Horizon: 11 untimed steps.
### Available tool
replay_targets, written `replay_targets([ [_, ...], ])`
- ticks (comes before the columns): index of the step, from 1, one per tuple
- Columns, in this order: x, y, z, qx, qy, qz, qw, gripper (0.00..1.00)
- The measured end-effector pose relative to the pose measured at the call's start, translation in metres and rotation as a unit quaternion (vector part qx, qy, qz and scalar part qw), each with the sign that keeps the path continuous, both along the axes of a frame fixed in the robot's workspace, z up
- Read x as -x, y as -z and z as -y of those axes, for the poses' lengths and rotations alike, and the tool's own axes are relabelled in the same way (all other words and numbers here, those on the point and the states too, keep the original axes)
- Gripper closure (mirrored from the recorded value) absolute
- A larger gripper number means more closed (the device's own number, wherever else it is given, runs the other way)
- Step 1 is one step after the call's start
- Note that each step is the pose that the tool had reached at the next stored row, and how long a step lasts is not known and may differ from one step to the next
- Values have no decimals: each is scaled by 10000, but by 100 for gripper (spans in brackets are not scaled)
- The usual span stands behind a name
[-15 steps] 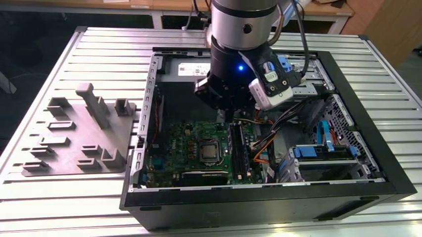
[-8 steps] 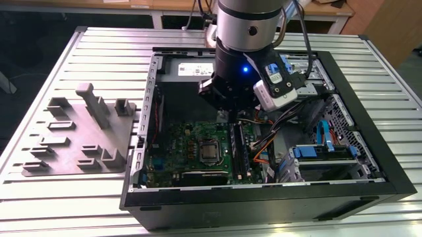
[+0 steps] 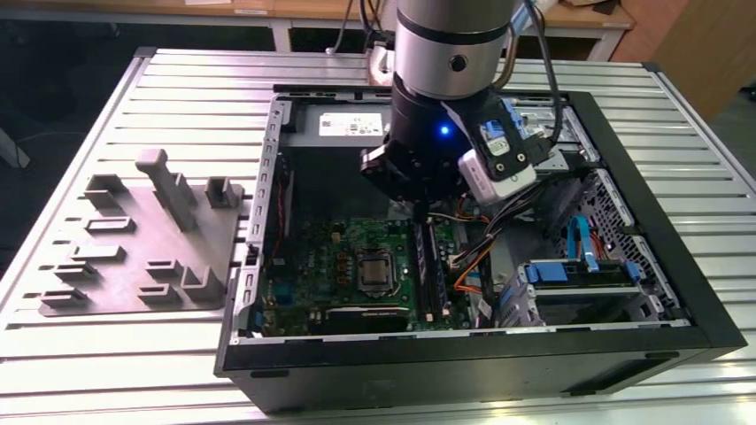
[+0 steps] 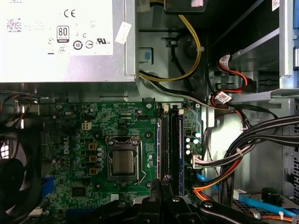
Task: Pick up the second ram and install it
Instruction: 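Insert the second ram into the second slot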
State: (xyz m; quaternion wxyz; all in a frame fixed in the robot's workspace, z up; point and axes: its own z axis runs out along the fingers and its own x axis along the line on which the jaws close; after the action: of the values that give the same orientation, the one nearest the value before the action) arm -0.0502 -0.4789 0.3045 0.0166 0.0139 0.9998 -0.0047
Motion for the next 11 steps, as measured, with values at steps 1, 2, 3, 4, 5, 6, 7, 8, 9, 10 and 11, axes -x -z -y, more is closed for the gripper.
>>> replay_targets([
  [1,-1,8,0,0,1,0,10000,89],
  [2,-2,16,0,0,2,0,10000,89],
  [3,-3,24,0,0,2,0,10000,89],
  [4,-4,30,0,0,3,0,10000,89],
  [5,-6,35,0,0,4,0,10000,89],
  [6,-8,40,0,0,6,0,10000,89],
  [7,-9,44,0,1,7,0,10000,89],
  [8,-10,49,0,0,8,0,10000,89],
  [9,-11,55,0,0,9,0,10000,89],
  [10,-13,61,0,0,9,0,10000,89],
  [11,-18,67,0,0,9,0,10000,89],
])
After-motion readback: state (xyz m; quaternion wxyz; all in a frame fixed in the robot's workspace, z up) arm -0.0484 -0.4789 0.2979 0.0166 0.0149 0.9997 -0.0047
